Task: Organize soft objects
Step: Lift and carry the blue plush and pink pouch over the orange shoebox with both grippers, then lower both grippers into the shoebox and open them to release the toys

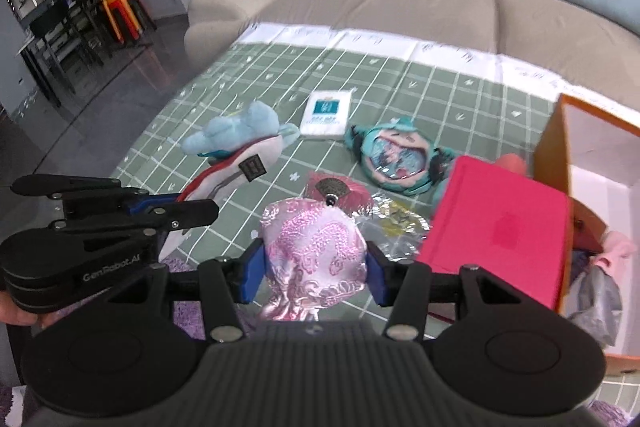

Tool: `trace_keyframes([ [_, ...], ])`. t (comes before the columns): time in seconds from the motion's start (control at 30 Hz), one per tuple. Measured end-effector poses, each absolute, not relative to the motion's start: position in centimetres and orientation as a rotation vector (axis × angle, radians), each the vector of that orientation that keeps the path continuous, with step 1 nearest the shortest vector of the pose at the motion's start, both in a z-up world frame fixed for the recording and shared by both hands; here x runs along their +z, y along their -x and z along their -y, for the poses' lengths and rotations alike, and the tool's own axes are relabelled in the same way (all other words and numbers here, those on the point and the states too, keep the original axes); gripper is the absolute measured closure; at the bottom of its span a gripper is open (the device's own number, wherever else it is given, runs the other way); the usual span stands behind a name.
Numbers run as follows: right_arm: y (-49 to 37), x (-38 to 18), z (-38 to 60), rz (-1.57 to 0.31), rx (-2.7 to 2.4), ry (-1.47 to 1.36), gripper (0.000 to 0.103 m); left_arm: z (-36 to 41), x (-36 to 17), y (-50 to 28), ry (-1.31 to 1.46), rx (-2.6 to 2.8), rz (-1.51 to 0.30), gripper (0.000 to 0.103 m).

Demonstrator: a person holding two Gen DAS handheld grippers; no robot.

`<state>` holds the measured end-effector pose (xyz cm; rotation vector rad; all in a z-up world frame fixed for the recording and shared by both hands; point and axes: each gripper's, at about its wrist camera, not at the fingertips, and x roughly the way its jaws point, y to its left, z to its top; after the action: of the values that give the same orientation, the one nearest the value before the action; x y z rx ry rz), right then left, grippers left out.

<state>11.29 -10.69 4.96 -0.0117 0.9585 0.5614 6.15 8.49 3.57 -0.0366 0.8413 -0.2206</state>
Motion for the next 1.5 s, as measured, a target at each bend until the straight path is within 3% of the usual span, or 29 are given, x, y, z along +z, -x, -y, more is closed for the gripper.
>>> trace_keyframes([
  [0.67,-9.9,6.9,28.4,-0.76,0.2,-0.183,0.052,8.2,8.2,-8.5,-0.187,-0.545,-0.734,0.095],
  [1.1,-14.8,5.0,34.9,-0.705,0.029,-0.093,0.052,17.6,6.5,-13.8,-0.338,-0.653,-0.773,0.095],
  [1.5,-19.7,-2.2,36.1,-0.853,0.068,0.088,0.052,22.9,0.4,-20.3,-0.497,-0.661,-0.904,0.095],
])
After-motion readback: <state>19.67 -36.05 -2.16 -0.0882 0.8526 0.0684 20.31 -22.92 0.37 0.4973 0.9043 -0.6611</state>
